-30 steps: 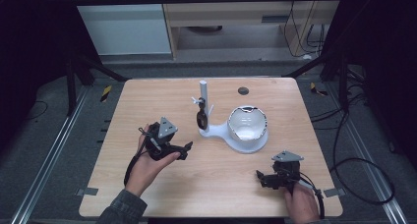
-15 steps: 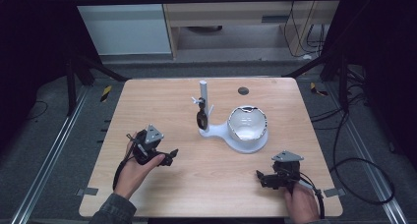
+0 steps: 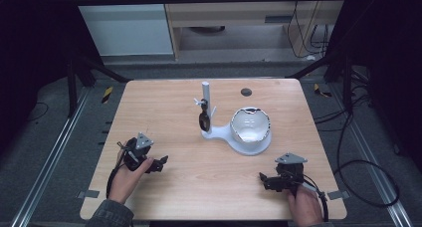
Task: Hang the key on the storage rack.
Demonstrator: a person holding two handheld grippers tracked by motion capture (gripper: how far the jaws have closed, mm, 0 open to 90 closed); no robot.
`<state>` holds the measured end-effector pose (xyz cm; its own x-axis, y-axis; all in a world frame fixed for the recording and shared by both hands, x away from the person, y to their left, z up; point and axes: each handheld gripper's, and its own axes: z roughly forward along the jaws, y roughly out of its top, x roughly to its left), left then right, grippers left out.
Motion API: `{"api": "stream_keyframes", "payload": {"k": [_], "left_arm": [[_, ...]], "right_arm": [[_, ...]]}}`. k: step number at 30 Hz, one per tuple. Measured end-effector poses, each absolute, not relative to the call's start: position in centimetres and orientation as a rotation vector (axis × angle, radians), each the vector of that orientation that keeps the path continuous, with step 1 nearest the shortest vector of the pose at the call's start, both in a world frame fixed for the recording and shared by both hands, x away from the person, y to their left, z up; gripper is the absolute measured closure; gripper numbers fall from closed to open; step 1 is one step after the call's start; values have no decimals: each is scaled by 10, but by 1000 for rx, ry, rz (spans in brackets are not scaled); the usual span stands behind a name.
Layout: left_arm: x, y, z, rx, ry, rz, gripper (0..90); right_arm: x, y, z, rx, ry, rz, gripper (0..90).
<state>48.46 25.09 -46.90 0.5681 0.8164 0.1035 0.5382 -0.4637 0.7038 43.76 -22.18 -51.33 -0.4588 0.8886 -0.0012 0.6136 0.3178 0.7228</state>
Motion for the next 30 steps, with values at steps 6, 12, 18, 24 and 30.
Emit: {"api": "stream_keyframes", "payload": {"k": [6, 12, 18, 24, 30], "left_arm": [[484, 258, -479, 2188, 1094, 603, 59], [485, 265, -488, 2179, 1124, 605, 66], [487, 271, -492, 2173, 1157, 594, 65], [488, 272, -496, 2165, 1169, 569, 62], [488, 274, -502, 2151, 1192, 536, 56]], "right_arm": [[438, -222, -513, 1333, 2190, 935, 3], [438, -222, -513, 1333, 2190, 935, 3], [438, -222, -513, 1333, 2190, 935, 3], [438, -222, -513, 1333, 2190, 935, 3], [438, -222, -513, 1333, 2190, 935, 3]]}}
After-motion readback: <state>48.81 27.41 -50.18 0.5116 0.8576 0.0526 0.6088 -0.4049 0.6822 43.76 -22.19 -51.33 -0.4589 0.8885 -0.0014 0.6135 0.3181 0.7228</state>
